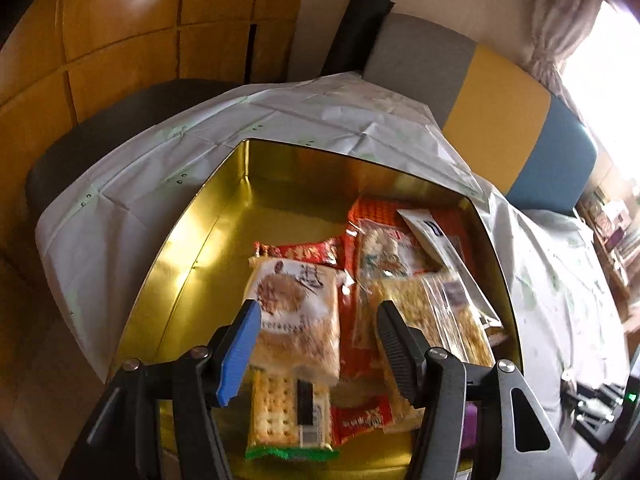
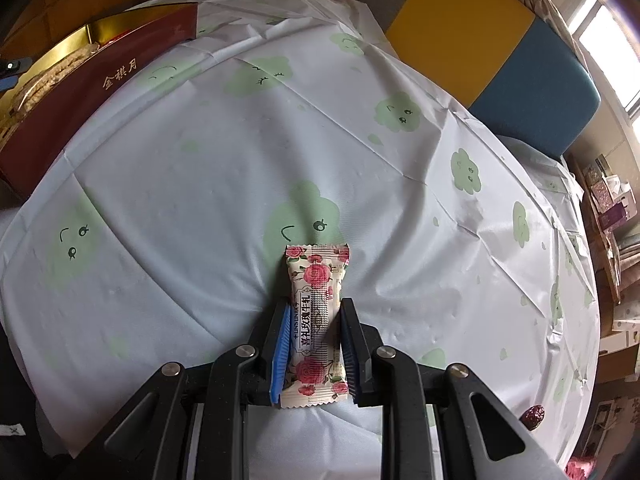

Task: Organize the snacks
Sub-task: 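Carry the pastry packet into the gold tin and open the left tool, then carry the pink-flowered candy bar into the gold tin and open the right tool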

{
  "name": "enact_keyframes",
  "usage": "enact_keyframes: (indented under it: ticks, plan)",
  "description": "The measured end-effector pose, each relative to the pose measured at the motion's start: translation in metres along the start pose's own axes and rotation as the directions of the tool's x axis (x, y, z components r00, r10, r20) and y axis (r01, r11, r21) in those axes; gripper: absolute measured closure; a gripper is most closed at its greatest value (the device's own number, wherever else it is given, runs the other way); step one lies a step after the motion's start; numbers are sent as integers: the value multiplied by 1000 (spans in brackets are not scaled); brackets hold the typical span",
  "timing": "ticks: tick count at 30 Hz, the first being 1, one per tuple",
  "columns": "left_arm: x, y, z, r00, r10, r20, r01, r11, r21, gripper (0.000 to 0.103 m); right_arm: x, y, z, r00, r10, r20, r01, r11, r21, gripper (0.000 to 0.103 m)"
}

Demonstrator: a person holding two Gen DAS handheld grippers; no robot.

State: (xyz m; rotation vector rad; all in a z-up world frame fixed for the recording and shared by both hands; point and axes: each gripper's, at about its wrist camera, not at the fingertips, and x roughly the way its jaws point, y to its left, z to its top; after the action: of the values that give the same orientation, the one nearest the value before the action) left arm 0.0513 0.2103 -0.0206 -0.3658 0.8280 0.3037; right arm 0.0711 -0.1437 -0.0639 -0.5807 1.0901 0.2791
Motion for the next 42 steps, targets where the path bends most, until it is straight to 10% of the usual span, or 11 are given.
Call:
enact_keyframes:
  ticks: [29,42]
  plan:
    - [-28,-44,-43,1000,-17,10,16,989,149,41,-7,-4,8,1000,11,-23,-9,996,87,84]
    - [-36,-23,-37,998,19,52,-24,994,104,41,-69,54,101,941,283,187,-294,955,36,84]
